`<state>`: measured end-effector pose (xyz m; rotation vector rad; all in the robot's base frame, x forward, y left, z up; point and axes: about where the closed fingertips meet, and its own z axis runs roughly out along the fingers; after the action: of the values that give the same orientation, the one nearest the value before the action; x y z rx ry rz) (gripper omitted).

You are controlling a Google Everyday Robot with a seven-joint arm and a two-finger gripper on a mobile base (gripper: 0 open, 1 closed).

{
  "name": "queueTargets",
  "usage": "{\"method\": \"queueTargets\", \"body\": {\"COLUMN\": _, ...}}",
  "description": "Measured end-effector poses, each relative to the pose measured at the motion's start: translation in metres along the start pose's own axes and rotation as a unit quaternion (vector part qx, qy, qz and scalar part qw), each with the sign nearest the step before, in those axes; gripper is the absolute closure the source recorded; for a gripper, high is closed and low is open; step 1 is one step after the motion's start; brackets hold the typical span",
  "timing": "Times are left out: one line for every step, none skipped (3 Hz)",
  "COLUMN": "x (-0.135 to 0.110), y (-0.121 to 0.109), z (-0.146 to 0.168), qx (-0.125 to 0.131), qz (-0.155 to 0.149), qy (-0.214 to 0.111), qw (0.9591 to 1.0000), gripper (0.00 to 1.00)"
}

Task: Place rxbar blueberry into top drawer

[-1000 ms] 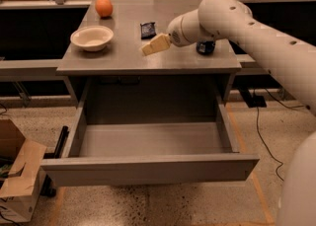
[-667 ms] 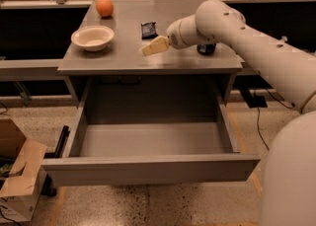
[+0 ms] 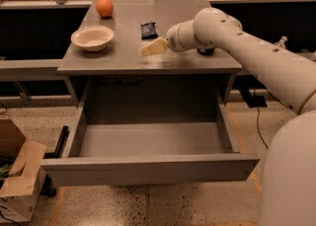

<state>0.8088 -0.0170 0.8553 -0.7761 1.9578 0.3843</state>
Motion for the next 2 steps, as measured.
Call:
{"method": "queueTargets", "body": {"x": -0.023, "y": 0.003, "z": 0.032, "qx": -0.002, "qz": 0.012, "qy": -0.044, "qw": 0.9990, "gripper": 0.00}}
{"method": "queueTargets", "body": {"x": -0.051, "y": -0.003, "z": 0.064, "qx": -0.006, "qz": 0.015, "qy": -0.080, "qw": 0.9966, "gripper": 0.00}}
